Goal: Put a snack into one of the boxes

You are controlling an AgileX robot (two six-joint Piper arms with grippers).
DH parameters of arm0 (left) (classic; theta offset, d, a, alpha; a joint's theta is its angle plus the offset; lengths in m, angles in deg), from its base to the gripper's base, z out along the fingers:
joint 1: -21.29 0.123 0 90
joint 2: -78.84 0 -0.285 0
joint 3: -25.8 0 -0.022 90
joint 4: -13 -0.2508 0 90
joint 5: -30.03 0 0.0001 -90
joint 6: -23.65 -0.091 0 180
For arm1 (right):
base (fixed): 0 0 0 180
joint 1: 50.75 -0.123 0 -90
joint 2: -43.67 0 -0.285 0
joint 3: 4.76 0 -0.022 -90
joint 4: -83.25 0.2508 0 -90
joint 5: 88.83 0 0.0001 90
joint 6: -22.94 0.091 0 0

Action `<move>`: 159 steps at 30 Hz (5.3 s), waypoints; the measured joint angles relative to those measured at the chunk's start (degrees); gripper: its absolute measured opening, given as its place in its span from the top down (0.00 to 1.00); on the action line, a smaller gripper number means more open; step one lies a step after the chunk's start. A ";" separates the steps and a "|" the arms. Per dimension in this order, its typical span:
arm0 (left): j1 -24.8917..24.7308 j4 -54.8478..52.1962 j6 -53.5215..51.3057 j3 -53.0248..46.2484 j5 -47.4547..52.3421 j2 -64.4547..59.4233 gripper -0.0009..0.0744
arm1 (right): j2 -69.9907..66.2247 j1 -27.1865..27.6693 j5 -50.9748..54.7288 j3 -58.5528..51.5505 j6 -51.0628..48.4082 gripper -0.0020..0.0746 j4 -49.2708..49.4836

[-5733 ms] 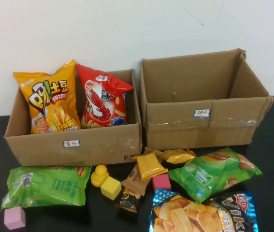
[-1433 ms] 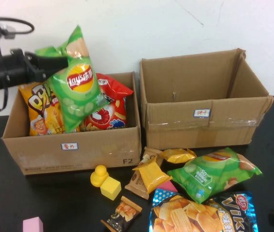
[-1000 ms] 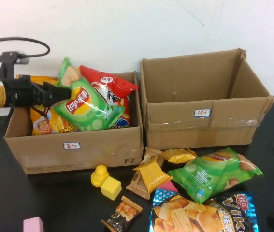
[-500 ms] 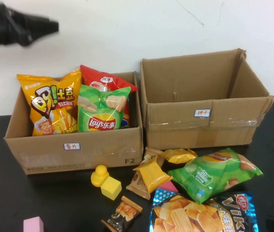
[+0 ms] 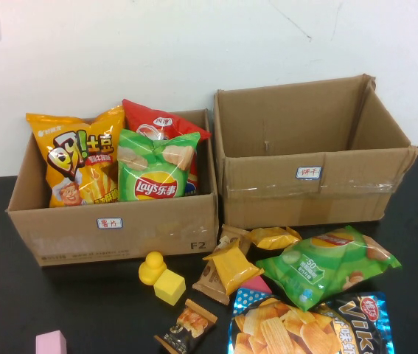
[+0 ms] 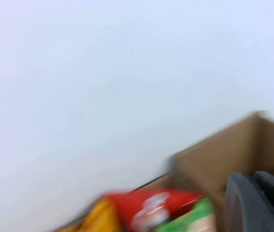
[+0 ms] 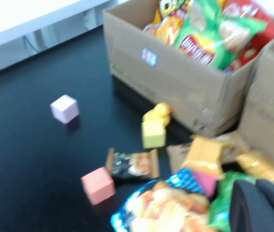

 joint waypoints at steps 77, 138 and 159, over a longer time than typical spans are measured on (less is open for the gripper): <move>-2.59 0.45 13.60 -53.31 27.34 51.09 0.99 | -100.94 -47.41 9.09 87.90 42.90 0.31 -54.89; -2.61 0.45 12.42 -53.31 26.85 51.09 0.99 | -62.13 -2.19 18.09 86.94 26.22 0.96 -10.65; -2.61 0.45 12.61 -53.31 25.23 51.09 0.99 | 12.70 -1.92 -10.74 30.70 25.04 0.97 -23.96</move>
